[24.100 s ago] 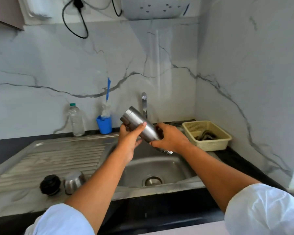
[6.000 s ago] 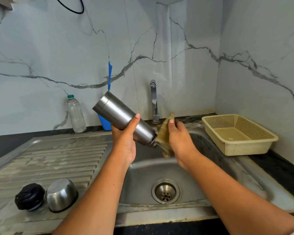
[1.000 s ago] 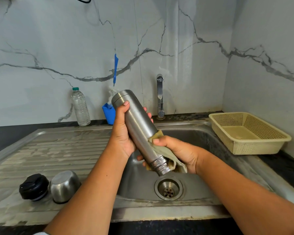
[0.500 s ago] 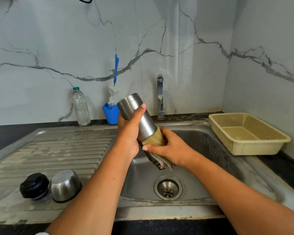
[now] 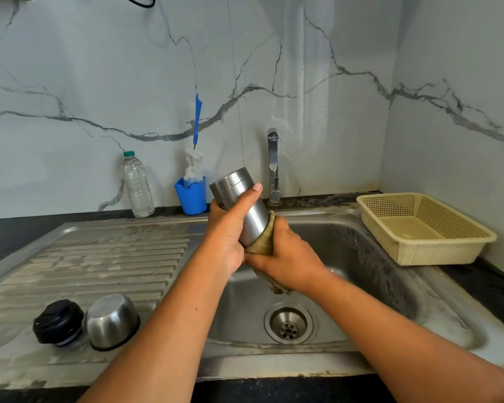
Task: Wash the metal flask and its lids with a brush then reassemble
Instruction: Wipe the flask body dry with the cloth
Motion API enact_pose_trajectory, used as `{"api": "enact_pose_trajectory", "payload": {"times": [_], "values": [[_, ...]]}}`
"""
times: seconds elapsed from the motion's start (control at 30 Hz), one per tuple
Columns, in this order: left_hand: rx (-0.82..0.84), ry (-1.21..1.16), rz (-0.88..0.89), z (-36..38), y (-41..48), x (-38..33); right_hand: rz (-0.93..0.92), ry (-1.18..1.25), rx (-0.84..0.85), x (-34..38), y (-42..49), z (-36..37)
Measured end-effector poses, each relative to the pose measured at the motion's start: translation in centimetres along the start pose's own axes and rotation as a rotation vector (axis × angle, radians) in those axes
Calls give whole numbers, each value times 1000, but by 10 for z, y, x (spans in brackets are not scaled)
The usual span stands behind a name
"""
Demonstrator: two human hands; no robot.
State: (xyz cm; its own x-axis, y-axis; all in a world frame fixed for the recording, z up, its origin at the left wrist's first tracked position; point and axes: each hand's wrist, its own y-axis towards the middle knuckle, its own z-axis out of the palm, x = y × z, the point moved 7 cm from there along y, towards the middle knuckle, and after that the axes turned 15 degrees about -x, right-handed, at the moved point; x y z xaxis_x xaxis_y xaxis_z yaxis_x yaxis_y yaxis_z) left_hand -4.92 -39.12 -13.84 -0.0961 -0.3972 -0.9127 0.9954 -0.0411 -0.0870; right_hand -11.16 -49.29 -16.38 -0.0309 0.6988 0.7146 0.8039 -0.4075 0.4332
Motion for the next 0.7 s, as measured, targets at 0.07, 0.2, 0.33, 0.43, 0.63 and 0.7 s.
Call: {"api": "enact_pose_trajectory", "payload": {"times": [0.07, 0.2, 0.33, 0.43, 0.63, 0.7], "values": [[65, 46, 23, 0, -1, -3, 84, 260, 200, -4, -2, 2], [149, 58, -21, 3, -2, 0, 298, 716, 451, -3, -17, -6], [119, -30, -71, 3, 1, -2, 434, 805, 304, -11, -9, -4], [81, -47, -60, 0, 2, -1, 396, 767, 251, -10, -4, 0], [39, -21, 29, -2, 3, -5, 55, 268, 111, 5, -4, -1], [40, 2, 33, -3, 3, -2, -57, 43, 36, 10, -7, -1]]}}
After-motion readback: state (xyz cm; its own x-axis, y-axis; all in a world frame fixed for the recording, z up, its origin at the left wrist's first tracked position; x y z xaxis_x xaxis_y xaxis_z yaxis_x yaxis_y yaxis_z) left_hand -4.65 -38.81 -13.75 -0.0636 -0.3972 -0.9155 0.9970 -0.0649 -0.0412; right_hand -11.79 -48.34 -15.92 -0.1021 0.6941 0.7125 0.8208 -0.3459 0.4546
